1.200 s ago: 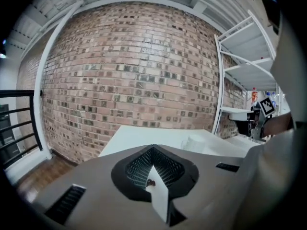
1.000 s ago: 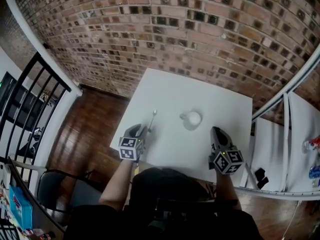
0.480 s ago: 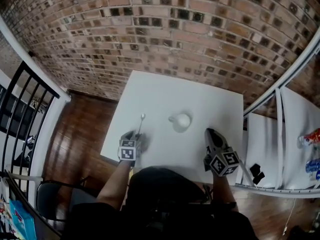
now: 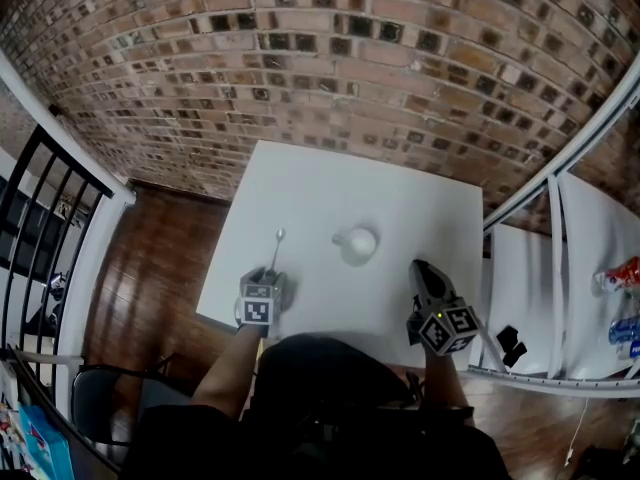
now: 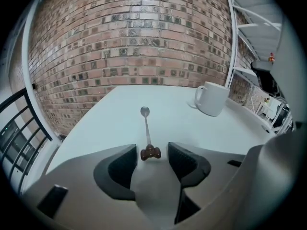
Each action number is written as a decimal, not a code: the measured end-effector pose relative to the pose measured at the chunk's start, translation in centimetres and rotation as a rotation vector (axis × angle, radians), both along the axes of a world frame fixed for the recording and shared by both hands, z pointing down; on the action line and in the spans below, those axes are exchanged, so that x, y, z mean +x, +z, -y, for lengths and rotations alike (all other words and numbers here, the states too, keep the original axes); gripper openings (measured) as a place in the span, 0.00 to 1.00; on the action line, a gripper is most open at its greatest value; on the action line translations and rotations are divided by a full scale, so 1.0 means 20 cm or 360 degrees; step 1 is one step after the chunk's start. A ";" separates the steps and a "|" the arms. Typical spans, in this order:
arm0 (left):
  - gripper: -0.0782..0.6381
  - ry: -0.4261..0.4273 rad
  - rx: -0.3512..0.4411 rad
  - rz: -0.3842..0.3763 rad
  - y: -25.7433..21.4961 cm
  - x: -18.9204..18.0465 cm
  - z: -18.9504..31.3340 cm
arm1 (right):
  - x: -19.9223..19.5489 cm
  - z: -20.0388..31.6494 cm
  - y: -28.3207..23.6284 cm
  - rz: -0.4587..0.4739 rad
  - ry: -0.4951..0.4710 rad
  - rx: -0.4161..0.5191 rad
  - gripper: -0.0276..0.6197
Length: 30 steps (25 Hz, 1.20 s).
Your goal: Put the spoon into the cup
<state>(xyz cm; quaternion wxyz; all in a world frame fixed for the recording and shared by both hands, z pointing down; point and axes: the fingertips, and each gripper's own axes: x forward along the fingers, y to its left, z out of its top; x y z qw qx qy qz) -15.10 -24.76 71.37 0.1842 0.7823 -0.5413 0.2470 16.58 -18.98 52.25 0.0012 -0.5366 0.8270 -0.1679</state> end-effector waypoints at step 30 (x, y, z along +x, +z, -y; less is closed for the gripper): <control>0.29 -0.0193 0.0598 -0.0207 -0.86 -0.30 0.11 | -0.02 0.03 -0.10 -0.0024 -0.0038 0.0086 0.05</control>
